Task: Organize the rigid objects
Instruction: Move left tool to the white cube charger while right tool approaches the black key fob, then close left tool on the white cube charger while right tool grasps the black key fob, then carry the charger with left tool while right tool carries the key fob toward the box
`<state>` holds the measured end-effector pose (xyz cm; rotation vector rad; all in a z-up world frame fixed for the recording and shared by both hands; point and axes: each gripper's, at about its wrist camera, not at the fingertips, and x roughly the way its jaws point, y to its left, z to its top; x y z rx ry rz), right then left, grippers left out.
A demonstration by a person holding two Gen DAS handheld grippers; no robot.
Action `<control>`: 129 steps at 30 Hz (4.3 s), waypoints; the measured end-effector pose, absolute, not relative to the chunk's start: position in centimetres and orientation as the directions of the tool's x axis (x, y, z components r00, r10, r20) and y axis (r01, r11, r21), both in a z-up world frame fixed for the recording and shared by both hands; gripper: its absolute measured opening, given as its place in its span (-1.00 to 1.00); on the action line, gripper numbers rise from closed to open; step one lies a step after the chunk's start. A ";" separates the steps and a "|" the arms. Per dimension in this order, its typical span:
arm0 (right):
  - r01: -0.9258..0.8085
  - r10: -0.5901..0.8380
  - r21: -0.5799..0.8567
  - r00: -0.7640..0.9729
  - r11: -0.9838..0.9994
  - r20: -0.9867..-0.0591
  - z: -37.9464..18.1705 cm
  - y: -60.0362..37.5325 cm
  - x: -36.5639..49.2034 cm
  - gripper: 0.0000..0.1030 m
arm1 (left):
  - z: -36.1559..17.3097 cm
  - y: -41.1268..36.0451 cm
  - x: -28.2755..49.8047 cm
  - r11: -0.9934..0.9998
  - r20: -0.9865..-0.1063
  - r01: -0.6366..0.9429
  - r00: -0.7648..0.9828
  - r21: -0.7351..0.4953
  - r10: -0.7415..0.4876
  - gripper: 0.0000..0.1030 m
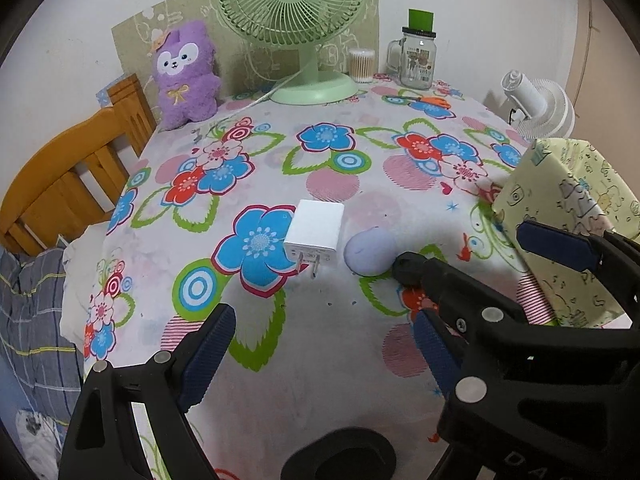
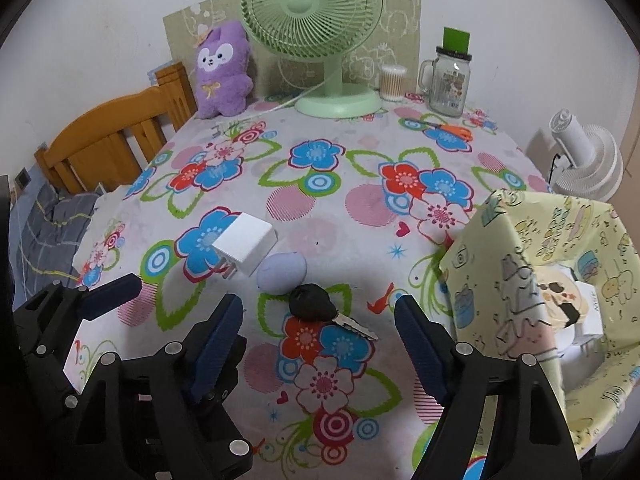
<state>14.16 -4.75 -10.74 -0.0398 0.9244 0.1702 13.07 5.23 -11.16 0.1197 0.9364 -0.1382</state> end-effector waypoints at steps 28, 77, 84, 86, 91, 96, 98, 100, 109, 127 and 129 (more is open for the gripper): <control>-0.150 0.033 -0.041 0.464 0.988 -0.885 -16.4 -4.0 18.9 0.34 | -15.1 5.6 15.9 0.980 -0.850 0.197 0.522 0.041 -0.069 0.84; -0.103 0.077 0.030 0.493 0.994 -0.867 -15.0 -5.5 21.6 -0.32 | -13.6 4.9 19.2 0.979 -0.825 0.203 0.557 0.018 -0.101 -0.23; -0.110 0.084 0.033 0.505 0.993 -0.859 -14.0 -5.6 20.2 -0.32 | -12.5 4.7 17.6 0.980 -0.811 0.199 0.575 0.015 -0.104 -0.23; -0.111 0.085 0.033 0.509 0.993 -0.857 -13.7 -5.7 19.7 -0.32 | -12.1 4.6 17.0 0.980 -0.807 0.197 0.581 0.015 -0.105 -0.23; -0.120 0.087 0.028 0.524 0.992 -0.848 -12.7 -5.8 18.4 -0.32 | -11.5 4.3 15.8 0.982 -0.800 0.190 0.591 0.014 -0.103 -0.23; -0.130 0.093 0.026 0.537 0.991 -0.839 -11.8 -5.9 17.2 -0.32 | -10.5 4.0 14.3 0.983 -0.790 0.182 0.605 0.015 -0.100 -0.23; -0.136 0.095 0.025 0.543 0.990 -0.834 -11.4 -5.9 16.6 -0.32 | -10.3 3.9 13.9 0.984 -0.789 0.178 0.606 0.014 -0.099 -0.23; -0.139 0.097 0.024 0.545 0.990 -0.833 -11.1 -6.0 16.1 -0.32 | -10.0 3.8 13.3 0.985 -0.788 0.173 0.608 0.014 -0.096 -0.23; -0.157 0.104 0.017 0.564 0.988 -0.819 -9.6 -6.6 13.8 -0.32 | -8.8 3.0 10.9 0.988 -0.775 0.154 0.627 0.017 -0.085 -0.23; -0.181 0.117 0.003 0.622 0.983 -0.774 -5.5 -8.6 10.4 -0.32 | -5.0 0.6 7.6 0.992 -0.741 0.121 0.670 0.043 -0.050 -0.23; -0.185 0.120 0.003 0.626 0.983 -0.771 -5.1 -8.8 10.2 -0.32 | -4.7 0.5 7.4 0.992 -0.737 0.118 0.674 0.043 -0.048 -0.23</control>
